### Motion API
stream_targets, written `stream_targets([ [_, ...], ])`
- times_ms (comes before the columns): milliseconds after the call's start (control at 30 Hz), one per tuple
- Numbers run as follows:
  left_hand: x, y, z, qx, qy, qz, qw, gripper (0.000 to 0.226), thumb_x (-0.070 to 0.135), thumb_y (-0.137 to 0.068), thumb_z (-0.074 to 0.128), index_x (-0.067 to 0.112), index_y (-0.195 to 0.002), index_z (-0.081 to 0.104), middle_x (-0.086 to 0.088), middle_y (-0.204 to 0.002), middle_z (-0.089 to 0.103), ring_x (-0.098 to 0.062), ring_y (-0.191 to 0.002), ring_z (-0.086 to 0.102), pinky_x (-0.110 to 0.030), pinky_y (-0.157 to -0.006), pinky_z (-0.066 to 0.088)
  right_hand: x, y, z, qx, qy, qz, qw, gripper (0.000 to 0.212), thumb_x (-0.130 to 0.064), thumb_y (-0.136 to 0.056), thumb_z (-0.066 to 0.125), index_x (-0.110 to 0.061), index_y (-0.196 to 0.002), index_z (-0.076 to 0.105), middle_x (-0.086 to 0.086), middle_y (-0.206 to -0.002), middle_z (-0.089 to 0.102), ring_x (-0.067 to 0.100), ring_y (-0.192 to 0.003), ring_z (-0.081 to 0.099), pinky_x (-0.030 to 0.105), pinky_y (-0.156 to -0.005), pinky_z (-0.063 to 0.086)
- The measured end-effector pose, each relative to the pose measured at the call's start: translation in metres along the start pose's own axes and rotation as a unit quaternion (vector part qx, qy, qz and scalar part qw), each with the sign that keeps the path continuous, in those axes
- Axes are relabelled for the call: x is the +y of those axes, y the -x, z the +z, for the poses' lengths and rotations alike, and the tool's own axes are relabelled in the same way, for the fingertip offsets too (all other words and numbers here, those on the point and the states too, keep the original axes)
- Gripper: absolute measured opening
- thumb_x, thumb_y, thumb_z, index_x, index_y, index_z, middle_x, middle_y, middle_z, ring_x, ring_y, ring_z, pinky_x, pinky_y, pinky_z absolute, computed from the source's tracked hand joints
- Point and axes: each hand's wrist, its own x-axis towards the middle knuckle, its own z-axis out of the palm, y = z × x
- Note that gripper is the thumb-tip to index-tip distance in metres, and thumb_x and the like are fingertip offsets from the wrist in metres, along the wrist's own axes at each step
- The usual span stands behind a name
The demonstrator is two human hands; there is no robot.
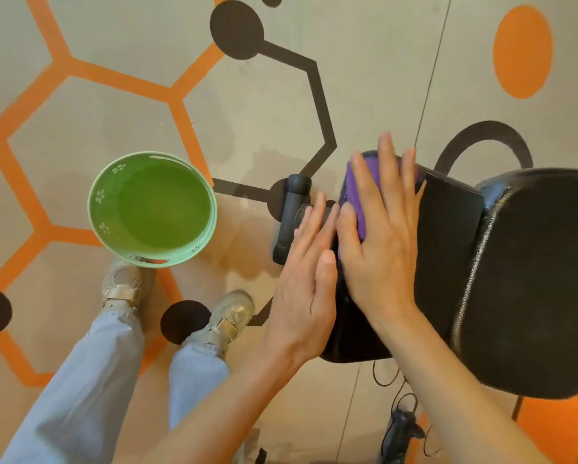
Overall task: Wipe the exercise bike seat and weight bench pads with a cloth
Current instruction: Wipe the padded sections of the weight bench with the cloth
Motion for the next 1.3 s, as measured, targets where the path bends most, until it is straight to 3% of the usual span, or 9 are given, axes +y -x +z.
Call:
stream_targets([
  [233, -0.006, 0.003, -0.006, -0.042, 0.036, -0.045, 0.997, 0.054, 0.042, -0.101, 0.017, 0.03, -0.153, 0.025, 0.014, -0.164, 0.01, -0.003, -0.151, 0.005, -0.045, -0.123, 0.018, -0.006, 0.077, -0.001, -0.053, -0.003, 0.011, 0.999, 0.048, -0.02, -0.102, 0.043, -0.017, -0.149, 0.033, 0.003, -0.163, 0.012, 0.026, -0.152, 0.0, 0.056, -0.121, 0.013],
  [400, -0.019, -0.001, -0.018, -0.087, 0.044, -0.039, 0.994, 0.051, 0.039, -0.103, 0.017, 0.035, -0.154, 0.021, 0.018, -0.164, 0.0, -0.002, -0.151, -0.001, -0.047, -0.123, 0.014, -0.003, -0.013, -0.002, -0.013, 0.022, 0.006, 1.0, 0.047, -0.019, -0.102, 0.04, -0.017, -0.149, 0.036, 0.005, -0.164, 0.012, 0.025, -0.152, -0.002, 0.052, -0.122, 0.012],
  [500, -0.021, 0.0, -0.018, -0.095, 0.028, -0.026, 0.995, 0.055, 0.044, -0.101, 0.016, 0.033, -0.155, 0.018, 0.017, -0.164, -0.001, -0.002, -0.151, -0.002, -0.038, -0.123, 0.013, -0.006, -0.001, 0.002, 0.008, 0.013, 0.025, 1.0, 0.05, -0.018, -0.103, 0.039, -0.019, -0.152, 0.028, 0.004, -0.164, 0.009, 0.024, -0.152, -0.004, 0.054, -0.121, 0.014],
  [600, -0.016, 0.005, -0.017, -0.098, 0.024, -0.03, 0.994, 0.06, 0.048, -0.099, 0.014, 0.03, -0.156, 0.014, 0.017, -0.164, 0.0, 0.002, -0.15, 0.0, -0.023, -0.118, 0.015, -0.021, 0.091, 0.009, -0.028, 0.012, 0.057, 0.998, 0.061, -0.017, -0.098, 0.047, -0.022, -0.153, 0.021, -0.002, -0.165, 0.003, 0.023, -0.152, -0.005, 0.06, -0.119, 0.015],
  [700, -0.009, 0.01, -0.018, -0.094, 0.018, -0.026, 0.995, 0.063, 0.049, -0.098, 0.014, 0.025, -0.157, 0.012, 0.014, -0.165, 0.002, 0.002, -0.15, 0.0, -0.032, -0.124, 0.014, -0.02, 0.105, 0.011, -0.052, 0.006, 0.044, 0.998, 0.064, -0.018, -0.097, 0.049, -0.026, -0.153, 0.02, -0.006, -0.165, 0.0, 0.023, -0.152, -0.006, 0.062, -0.118, 0.015],
  [867, -0.006, 0.01, -0.019, -0.075, 0.001, -0.014, 0.997, 0.061, 0.043, -0.1, 0.016, 0.02, -0.157, 0.01, 0.01, -0.165, 0.004, 0.001, -0.15, 0.001, -0.039, -0.125, 0.012, -0.015, 0.0, 0.007, 0.034, -0.014, 0.052, 0.998, 0.051, -0.015, -0.102, 0.043, -0.02, -0.151, 0.03, 0.004, -0.164, 0.01, 0.023, -0.152, -0.002, 0.055, -0.12, 0.017],
  [1033, 0.005, 0.003, -0.02, -0.05, 0.012, -0.012, 0.999, 0.061, 0.042, -0.099, 0.019, 0.022, -0.157, 0.008, 0.014, -0.164, 0.004, 0.002, -0.15, 0.003, -0.036, -0.125, 0.012, -0.016, 0.092, 0.01, -0.032, -0.087, 0.065, 0.994, 0.059, -0.01, -0.1, 0.049, -0.023, -0.152, 0.026, -0.005, -0.165, 0.005, 0.022, -0.152, -0.005, 0.063, -0.119, 0.011],
  [1200, 0.019, -0.01, -0.013, -0.053, -0.03, 0.055, 0.997, 0.058, 0.031, -0.102, 0.021, 0.013, -0.156, 0.014, 0.007, -0.165, 0.008, -0.006, -0.152, 0.006, -0.037, -0.124, 0.013, -0.005, 0.015, 0.001, 0.041, -0.131, 0.077, 0.988, 0.048, -0.012, -0.103, 0.043, -0.016, -0.15, 0.031, 0.002, -0.163, 0.017, 0.016, -0.152, 0.005, 0.051, -0.123, 0.012],
  [1300, 0.024, -0.024, -0.006, -0.038, -0.069, 0.073, 0.994, 0.057, 0.031, -0.102, 0.021, 0.013, -0.156, 0.016, 0.008, -0.165, 0.009, -0.006, -0.152, 0.007, -0.034, -0.123, 0.013, 0.007, -0.007, -0.008, 0.099, -0.201, 0.111, 0.968, 0.044, -0.014, -0.104, 0.04, -0.014, -0.148, 0.037, -0.003, -0.16, 0.027, 0.008, -0.149, 0.017, 0.049, -0.12, 0.024],
])
